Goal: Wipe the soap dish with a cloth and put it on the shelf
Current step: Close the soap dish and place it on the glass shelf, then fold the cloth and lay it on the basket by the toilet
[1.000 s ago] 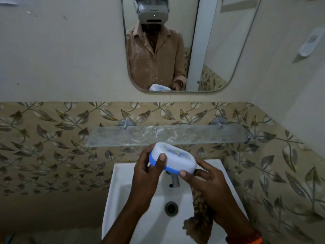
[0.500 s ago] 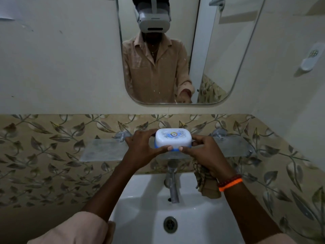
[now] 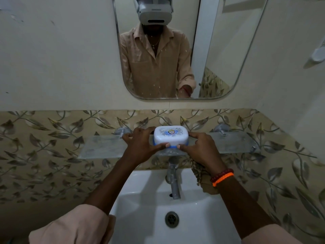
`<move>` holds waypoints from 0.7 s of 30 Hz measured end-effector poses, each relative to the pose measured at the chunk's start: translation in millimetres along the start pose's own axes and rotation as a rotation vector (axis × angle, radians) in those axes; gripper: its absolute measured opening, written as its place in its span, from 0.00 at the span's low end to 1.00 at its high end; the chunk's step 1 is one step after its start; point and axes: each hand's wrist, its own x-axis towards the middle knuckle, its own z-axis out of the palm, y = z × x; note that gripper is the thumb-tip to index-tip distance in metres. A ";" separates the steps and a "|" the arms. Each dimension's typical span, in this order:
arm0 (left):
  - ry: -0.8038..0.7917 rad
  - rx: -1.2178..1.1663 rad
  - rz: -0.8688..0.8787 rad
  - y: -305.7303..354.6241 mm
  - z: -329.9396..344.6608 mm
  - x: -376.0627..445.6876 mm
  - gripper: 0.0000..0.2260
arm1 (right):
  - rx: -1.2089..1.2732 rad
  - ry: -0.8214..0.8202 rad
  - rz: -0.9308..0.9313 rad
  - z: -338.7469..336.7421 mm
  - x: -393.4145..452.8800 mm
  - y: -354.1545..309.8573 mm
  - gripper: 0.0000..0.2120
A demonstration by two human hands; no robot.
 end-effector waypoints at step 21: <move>-0.220 -0.670 -0.054 78.0 18.2 -163.8 0.17 | 1.295 -0.046 0.243 -30.0 -103.3 -46.9 0.17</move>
